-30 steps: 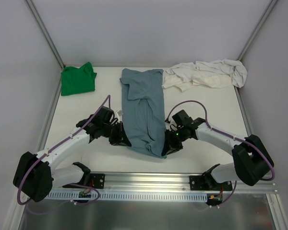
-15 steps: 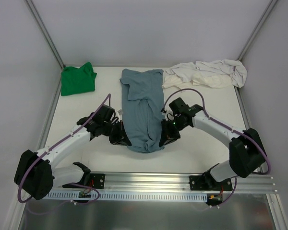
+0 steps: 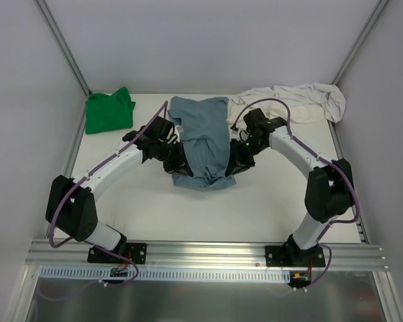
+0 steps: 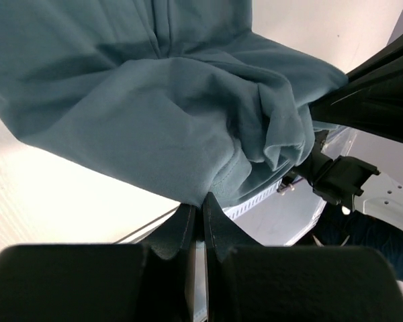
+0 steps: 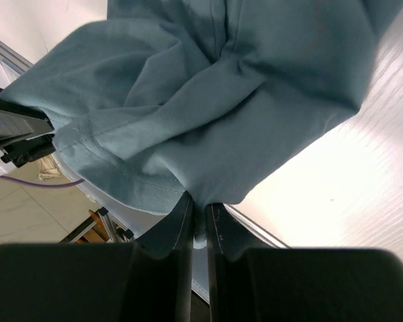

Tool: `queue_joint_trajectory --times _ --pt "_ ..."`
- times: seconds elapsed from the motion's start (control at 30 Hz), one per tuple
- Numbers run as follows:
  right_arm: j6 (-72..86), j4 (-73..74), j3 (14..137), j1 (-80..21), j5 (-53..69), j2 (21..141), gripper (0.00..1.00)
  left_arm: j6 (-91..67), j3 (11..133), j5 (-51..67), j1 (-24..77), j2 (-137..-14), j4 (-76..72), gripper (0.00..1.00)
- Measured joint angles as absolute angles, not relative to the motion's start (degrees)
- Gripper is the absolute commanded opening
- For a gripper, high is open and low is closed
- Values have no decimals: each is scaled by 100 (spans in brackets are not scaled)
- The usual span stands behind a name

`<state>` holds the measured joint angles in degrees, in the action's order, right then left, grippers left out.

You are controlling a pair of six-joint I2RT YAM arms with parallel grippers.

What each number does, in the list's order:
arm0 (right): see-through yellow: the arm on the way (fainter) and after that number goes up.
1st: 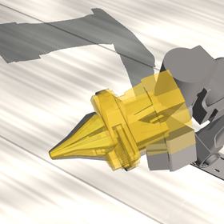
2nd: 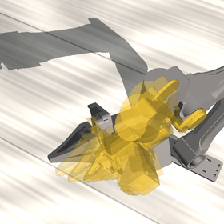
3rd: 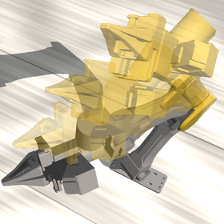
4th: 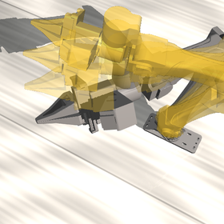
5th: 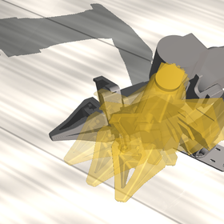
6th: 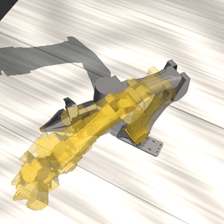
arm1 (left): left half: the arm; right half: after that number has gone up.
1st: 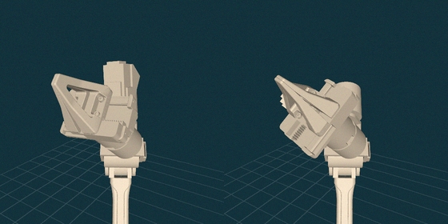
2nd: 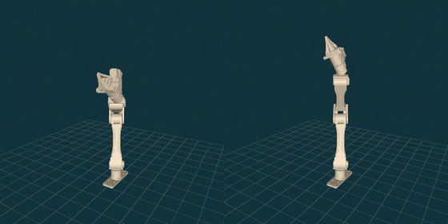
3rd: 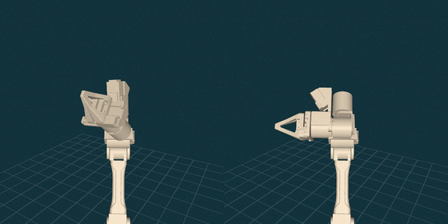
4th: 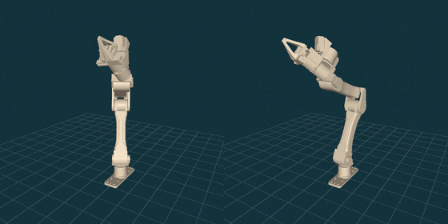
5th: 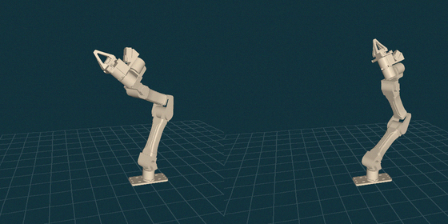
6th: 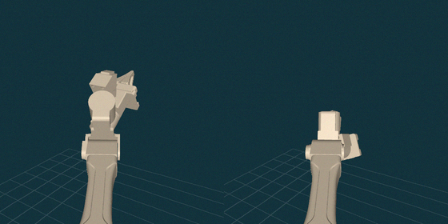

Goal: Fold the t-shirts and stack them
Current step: Grab the bottom of the folded rectangular tshirt with both arms, then fold the folded rectangular tshirt in 1/3 of the way

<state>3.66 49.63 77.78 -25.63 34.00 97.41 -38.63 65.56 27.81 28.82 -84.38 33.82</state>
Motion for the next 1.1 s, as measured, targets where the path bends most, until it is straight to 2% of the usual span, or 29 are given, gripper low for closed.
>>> queue_joint_trajectory --times 0.5,0.53,0.57,0.6,0.63,0.67,0.9,1.0,1.1 --pt "154 5297 9371 -2248 3579 11251 5 -3667 6827 2324 2121 -8840 3741 0" --pt "145 5330 9511 -2237 3592 11360 12 -3662 6860 2307 2104 -8895 3741 23" --pt "141 5363 9671 -2226 3592 11483 25 -3625 6899 2283 2088 -8969 3717 52" --pt "141 5380 9824 -2211 3568 11592 73 -3594 6936 2233 2088 -9045 3675 98" --pt "163 5391 9998 -2193 3527 11708 93 -3586 6971 2167 2088 -9111 3621 99" --pt "134 5426 10200 -2169 3472 11826 99 -3618 6991 2106 2088 -9164 3546 99" --pt "89 5406 12001 -1800 3170 12534 100 -3623 6965 1243 2088 -9072 2622 99" --pt "97 5352 12250 -1553 3188 12488 99 -3632 6855 987 2088 -8709 2359 99" --pt "117 5253 11979 -1334 3218 12278 100 -3686 6740 998 2088 -8246 2228 99"
